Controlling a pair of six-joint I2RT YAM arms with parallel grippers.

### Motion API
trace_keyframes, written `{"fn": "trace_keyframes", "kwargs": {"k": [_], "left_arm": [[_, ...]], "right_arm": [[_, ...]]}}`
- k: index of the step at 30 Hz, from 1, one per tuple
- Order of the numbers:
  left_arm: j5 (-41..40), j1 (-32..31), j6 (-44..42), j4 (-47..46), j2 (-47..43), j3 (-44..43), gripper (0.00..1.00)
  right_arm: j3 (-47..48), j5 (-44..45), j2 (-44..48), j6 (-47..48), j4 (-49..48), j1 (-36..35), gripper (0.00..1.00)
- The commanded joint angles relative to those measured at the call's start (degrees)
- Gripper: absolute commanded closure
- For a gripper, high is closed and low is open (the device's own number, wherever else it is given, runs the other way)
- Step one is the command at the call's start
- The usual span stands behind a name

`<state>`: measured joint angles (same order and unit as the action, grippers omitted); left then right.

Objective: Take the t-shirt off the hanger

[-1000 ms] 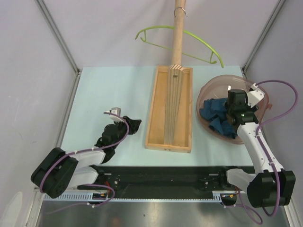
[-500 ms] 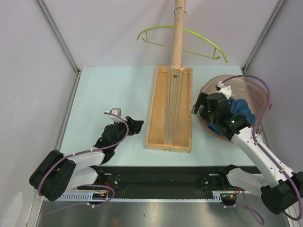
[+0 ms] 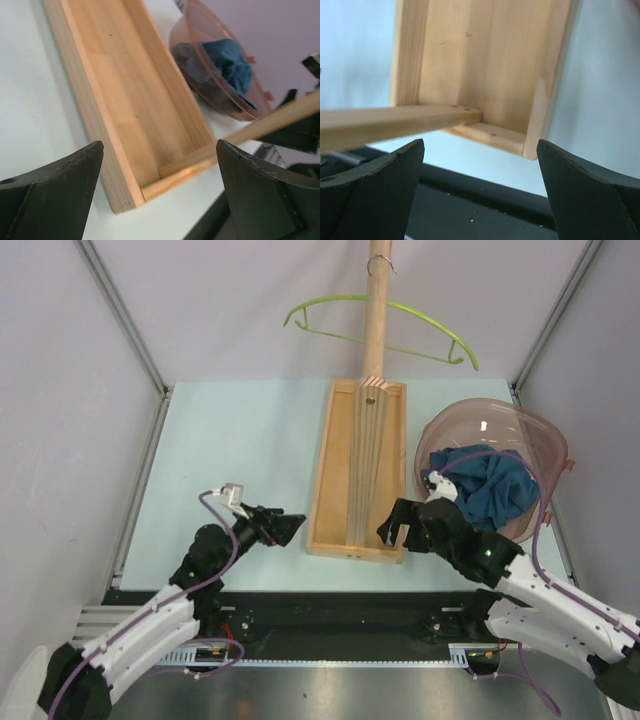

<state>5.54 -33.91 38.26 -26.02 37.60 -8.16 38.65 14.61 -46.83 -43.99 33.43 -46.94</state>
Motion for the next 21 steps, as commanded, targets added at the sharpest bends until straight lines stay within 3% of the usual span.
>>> {"fn": "trace_keyframes", "kwargs": {"k": [1,5,10,14,16,21], "left_arm": [[7.28,-0.54,4.36,9.57,-15.49,3.94,0.00],[12.73,-0.63,8.92,15.90,-29.02,6.31,0.00],[19.76,-0.72,16.66,16.53,-44.44,11.41,0.00],[26.61,-0.81,23.06,3.91,-41.66,16.40,0.00],[27.94,-0.81,25.19,-3.39,-40.51,18.96,0.00],[26.46,-0.89,28.00,-7.01,-41.29,19.33,0.00]], "right_arm": [[-7.25,1.56,11.02,-7.51,-6.70,-4.21,0.00],[-13.84,4.01,20.18,-11.73,-12.15,-7.99,0.00],[-20.19,5.95,31.69,-14.81,-13.74,-11.68,0.00],[-24.50,8.14,44.50,-17.27,-10.42,-12.13,0.00],[-24.86,9.55,44.29,-19.54,-8.39,-12.30,0.00],[-26.79,8.07,44.44,-18.94,-11.19,-12.39,0.00]]}}
